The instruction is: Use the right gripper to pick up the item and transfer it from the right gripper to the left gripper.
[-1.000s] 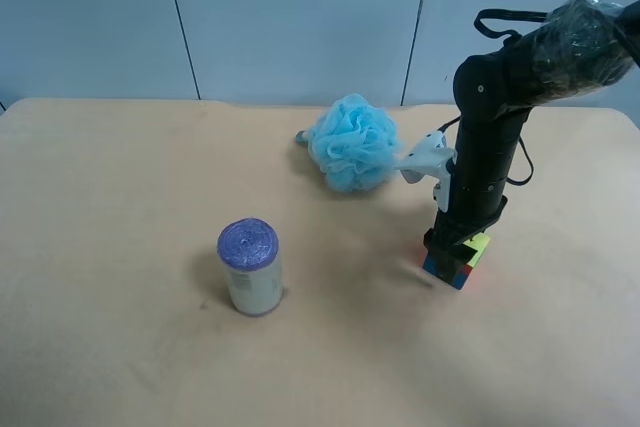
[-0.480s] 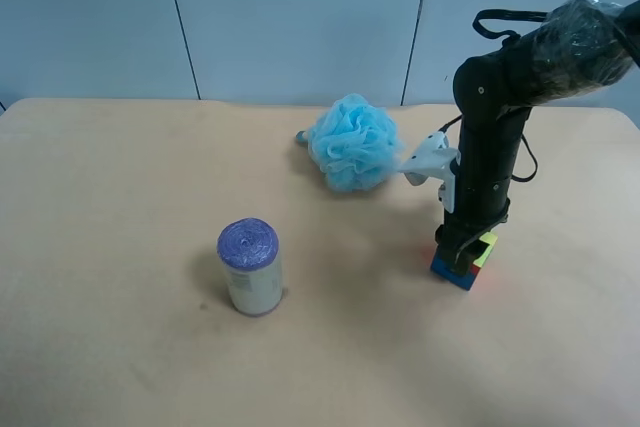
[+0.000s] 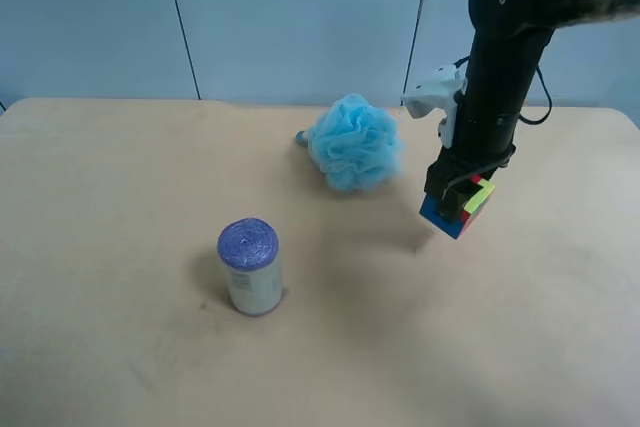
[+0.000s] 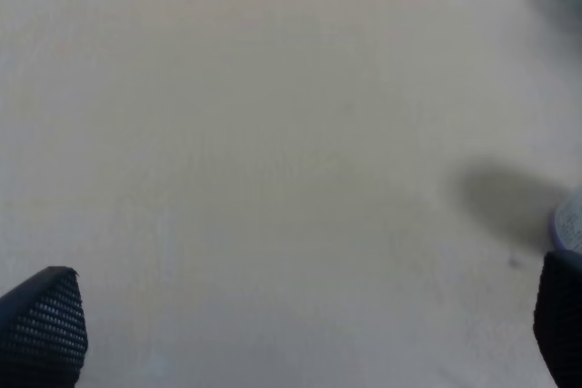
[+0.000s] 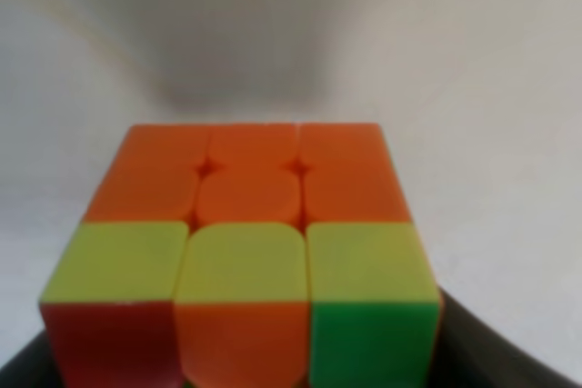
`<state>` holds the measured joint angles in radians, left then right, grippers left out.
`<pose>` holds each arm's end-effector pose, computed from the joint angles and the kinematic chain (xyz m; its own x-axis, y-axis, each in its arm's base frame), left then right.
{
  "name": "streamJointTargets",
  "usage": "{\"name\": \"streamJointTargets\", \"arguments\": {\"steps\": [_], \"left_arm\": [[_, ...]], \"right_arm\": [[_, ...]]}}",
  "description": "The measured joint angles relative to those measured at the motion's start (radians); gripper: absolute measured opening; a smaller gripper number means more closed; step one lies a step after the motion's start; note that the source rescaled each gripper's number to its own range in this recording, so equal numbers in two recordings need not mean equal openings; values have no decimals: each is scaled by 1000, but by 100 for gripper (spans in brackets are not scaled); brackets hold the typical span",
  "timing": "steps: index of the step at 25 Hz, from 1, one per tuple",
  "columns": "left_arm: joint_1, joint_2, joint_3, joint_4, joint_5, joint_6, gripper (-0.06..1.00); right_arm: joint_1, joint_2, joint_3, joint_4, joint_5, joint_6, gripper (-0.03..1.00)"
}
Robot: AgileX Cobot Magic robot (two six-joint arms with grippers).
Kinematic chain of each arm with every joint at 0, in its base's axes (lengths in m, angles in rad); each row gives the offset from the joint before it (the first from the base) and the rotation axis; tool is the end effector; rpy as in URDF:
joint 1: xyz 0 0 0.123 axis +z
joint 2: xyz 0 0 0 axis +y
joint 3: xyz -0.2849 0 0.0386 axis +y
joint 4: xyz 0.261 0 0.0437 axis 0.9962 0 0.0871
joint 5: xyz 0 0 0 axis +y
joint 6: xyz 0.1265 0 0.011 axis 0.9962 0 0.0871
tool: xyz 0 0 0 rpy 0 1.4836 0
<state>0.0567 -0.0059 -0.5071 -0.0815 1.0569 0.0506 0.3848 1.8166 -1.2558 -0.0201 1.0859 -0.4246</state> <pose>0.0350 -0.0070 0.2703 -0.4389 -0.0145 -0.8984 0.0116 0.9997 -0.0218 0.3275 0.1302 0.1612 -0.6832 -0.7303 -0.0028 -0.7301 0.6831 -0.0209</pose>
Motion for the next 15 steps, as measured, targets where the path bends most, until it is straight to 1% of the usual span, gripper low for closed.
{"name": "streamJointTargets", "arguments": {"steps": [6, 15], "left_arm": [[0, 0, 0, 0, 0, 0, 100], [0, 0, 0, 0, 0, 0, 100]], "right_arm": [[64, -131, 0, 6, 31, 1, 0], [250, -263, 0, 20, 40, 1, 0]]}}
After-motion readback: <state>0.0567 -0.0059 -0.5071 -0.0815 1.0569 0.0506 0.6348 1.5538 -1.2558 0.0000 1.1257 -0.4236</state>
